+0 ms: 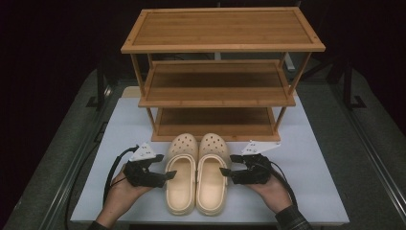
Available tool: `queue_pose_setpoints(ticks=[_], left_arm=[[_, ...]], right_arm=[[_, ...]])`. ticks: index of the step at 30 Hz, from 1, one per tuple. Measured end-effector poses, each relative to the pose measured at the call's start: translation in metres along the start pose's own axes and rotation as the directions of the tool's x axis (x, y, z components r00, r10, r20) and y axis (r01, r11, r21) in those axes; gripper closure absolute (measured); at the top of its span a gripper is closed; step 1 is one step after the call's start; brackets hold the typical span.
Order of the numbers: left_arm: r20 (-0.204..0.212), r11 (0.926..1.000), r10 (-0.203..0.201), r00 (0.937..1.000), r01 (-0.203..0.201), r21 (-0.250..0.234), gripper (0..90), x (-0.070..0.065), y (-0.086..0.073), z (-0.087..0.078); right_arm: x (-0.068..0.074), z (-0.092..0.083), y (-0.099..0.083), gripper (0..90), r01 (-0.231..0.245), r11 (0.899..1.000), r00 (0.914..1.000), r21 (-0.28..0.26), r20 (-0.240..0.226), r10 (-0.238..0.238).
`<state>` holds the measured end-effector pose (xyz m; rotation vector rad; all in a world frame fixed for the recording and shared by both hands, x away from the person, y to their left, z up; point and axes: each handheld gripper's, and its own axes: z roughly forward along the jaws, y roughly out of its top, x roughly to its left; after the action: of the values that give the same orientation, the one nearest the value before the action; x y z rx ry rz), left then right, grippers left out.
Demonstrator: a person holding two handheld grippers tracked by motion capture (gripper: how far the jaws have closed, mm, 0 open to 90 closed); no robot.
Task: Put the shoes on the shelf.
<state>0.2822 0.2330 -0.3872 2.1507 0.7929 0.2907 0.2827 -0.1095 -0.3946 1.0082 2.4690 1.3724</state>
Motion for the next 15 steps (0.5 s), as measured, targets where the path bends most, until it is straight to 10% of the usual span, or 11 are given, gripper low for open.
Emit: queue_pose_setpoints(ticks=[15], left_arm=[[-0.025, 0.9998, 0.001, 0.9997, -0.001, 0.018, 51.0, 0.003, 0.003, 0.01]], right_arm=[[0.004, 0.02, 0.001, 44.0, 0.028, 0.999, 0.9981, 0.039, 0.053, -0.03]])
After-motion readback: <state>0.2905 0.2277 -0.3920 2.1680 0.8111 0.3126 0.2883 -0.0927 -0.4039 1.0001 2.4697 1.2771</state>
